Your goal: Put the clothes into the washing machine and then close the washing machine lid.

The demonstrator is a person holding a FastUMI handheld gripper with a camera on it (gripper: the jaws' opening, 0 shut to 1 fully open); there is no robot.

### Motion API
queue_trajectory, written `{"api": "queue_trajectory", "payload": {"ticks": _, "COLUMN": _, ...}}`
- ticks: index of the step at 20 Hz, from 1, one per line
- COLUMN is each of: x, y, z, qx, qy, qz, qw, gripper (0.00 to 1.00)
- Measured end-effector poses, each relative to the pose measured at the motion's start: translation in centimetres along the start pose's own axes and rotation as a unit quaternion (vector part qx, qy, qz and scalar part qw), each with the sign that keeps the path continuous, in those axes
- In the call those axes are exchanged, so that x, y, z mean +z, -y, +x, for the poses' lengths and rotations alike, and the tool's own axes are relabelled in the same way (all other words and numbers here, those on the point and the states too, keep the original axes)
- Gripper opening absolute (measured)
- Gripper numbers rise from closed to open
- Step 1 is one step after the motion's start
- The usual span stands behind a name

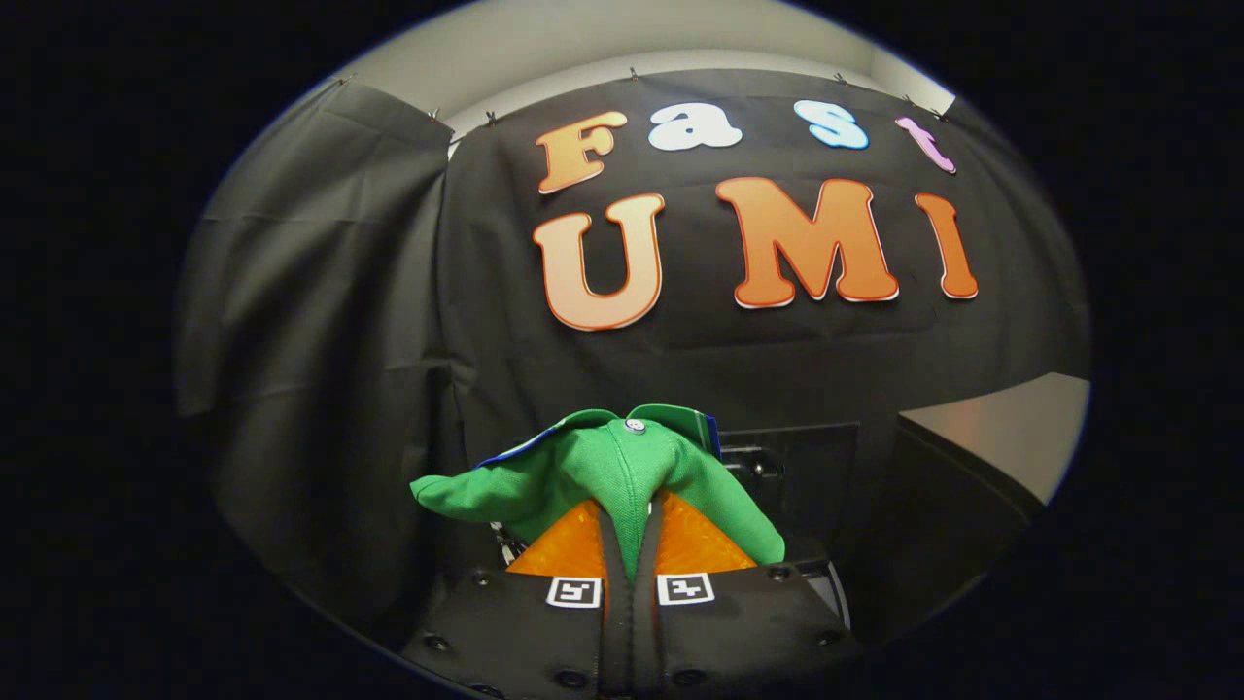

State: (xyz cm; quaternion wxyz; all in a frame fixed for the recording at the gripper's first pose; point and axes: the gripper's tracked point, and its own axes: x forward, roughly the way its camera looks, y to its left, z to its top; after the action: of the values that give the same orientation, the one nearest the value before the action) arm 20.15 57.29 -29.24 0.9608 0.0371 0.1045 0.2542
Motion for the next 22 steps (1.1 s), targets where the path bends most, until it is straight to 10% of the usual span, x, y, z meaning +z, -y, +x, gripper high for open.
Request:
{"api": "queue_trajectory", "payload": {"ticks": 15, "x": -19.9, "y": 4.5, "z": 2.3, "qx": -0.047, "qy": -0.231, "qz": 0.042, "qw": 0.971, "gripper": 0.08}}
{"api": "queue_trajectory", "payload": {"ticks": 22, "x": -27.8, "y": 3.6, "z": 1.4, "qx": -0.055, "qy": -0.389, "qz": 0.086, "qw": 0.916, "gripper": 0.08}}
